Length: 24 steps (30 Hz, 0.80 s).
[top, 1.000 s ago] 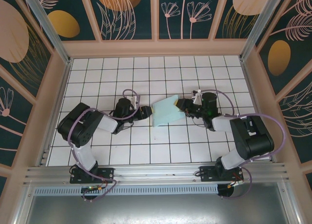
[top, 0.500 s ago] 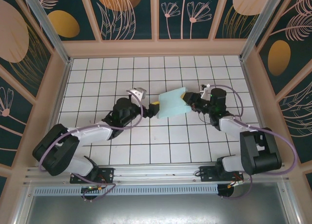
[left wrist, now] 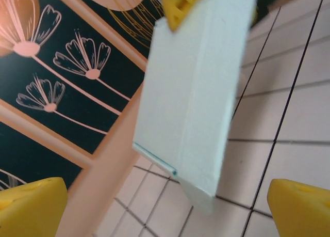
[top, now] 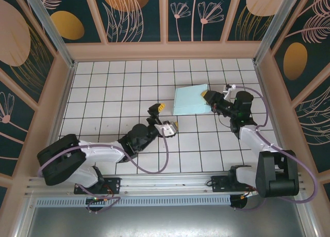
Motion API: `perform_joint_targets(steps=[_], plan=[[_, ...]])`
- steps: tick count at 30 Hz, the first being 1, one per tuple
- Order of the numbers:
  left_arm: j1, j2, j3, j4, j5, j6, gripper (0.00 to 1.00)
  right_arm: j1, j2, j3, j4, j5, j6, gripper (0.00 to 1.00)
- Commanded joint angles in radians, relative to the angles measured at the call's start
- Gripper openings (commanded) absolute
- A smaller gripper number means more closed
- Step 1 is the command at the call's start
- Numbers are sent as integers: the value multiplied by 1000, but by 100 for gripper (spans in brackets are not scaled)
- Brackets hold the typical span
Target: Fold the paper box
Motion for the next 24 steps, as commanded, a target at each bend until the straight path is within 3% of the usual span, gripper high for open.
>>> perform_joint_targets(steps=[1,4,11,17,24], plan=[[-18,63,8,229,-108,225,99,-9,-38,-8,133,-61,109,37],[-19,132,7,386,-115,259,99,-10,-41,-19,170,-88,155,37],[-17,226,29,575,-107,243,97,-10,-65,-35,170,-144,217,36],[-18,276,52,578,-96,261,91,5,-73,-73,177,-175,261,36],[-18,282,46,581,-115,284,77,25,-79,-92,180,-187,269,36]])
